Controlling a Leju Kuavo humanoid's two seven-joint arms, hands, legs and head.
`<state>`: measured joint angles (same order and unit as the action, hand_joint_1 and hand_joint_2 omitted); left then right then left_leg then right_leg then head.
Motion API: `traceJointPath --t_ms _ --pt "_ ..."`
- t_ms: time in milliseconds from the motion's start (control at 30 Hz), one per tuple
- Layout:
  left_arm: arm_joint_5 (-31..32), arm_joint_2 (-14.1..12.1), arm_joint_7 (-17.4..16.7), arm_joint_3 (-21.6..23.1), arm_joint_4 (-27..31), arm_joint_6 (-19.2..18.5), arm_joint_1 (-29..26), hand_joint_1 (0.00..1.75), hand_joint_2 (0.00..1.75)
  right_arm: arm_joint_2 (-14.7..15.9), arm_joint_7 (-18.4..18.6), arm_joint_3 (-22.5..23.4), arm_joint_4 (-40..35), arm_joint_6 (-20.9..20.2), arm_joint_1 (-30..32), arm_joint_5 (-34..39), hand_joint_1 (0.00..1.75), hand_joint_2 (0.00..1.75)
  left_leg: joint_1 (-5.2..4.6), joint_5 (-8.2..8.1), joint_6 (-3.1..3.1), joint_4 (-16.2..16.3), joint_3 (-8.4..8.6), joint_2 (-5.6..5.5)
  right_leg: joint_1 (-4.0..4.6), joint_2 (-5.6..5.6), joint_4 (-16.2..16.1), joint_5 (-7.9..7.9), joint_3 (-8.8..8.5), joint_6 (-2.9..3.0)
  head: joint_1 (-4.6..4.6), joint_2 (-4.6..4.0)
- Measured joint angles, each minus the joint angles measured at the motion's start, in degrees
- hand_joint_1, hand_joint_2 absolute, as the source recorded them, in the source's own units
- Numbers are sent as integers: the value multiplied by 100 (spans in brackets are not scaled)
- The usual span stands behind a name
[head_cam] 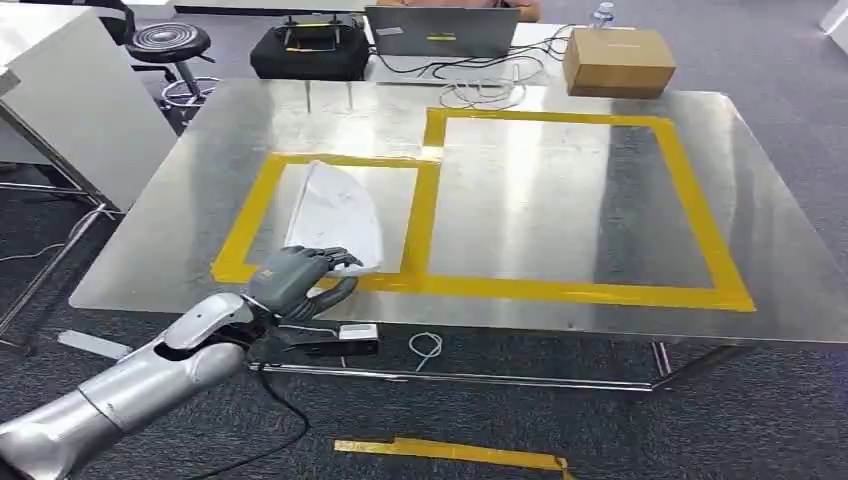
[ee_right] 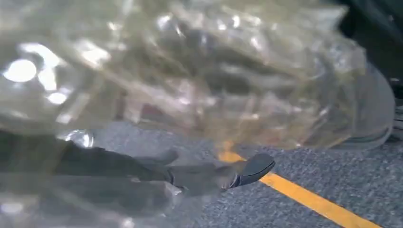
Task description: Take the parts from the cabinet and place them on the table.
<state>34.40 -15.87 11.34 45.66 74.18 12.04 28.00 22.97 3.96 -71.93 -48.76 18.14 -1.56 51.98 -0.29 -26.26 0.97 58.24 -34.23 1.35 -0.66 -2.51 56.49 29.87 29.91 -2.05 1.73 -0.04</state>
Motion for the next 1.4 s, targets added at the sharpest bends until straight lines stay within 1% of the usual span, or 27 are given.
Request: traceJointPath --t_ms 133,200,333,467,633,733,900,1033,1167,1400 --pt "195 72 -142 33 -140 -131 123 175 175 -2 28 83 -2 -22 32 -59 0 0 0 0 0 0 1 0 0 0 0 0 -1 0 -2 0" --pt "297 109 -236 63 -227 -208 143 175 175 -2 122 125 -53 -24 39 -107 0 0 0 0 0 0 1 0 0 2 0 0 0 0 -2 0" --pt "398 190 -249 101 -467 -247 162 175 175 -59 107 210 -18 -210 37 -179 0 0 0 0 0 0 1 0 0 1 0 0 0 0 0 0" --pt "415 240 -281 105 -616 -273 164 175 175 -105 103 258 44 -245 35 -214 0 0 0 0 0 0 0 0 0 1 1 0 -1 0 -2 0" --pt "524 234 -352 103 -725 -380 129 175 175 -109 262 365 -19 -166 90 -314 0 0 0 0 0 0 0 0 0 0 1 0 -2 0 -2 0" --pt "577 232 -352 103 -826 -380 65 175 175 -111 313 404 -55 -140 114 -354 0 0 0 0 0 0 0 0 0 0 1 0 -1 0 -4 0" --pt "610 208 -352 98 -898 -413 17 175 175 -111 361 452 -118 -101 164 -396 0 0 0 0 0 0 0 0 1 0 1 0 -2 0 -2 0" --pt "702 212 -352 98 -959 -483 26 175 175 -125 297 503 -98 -225 159 -435 0 0 0 1 0 0 1 0 1 0 1 0 -4 0 -4 0" --pt "702 212 -352 96 -962 -568 27 175 175 -138 326 546 -101 -219 161 -518 0 0 0 1 1 0 3 0 1 0 1 0 -6 0 -2 0" --pt "710 216 -315 94 -962 -529 17 175 175 -140 374 586 -107 -219 171 -594 0 0 0 1 1 0 3 -1 1 -1 1 0 -6 0 -4 0"
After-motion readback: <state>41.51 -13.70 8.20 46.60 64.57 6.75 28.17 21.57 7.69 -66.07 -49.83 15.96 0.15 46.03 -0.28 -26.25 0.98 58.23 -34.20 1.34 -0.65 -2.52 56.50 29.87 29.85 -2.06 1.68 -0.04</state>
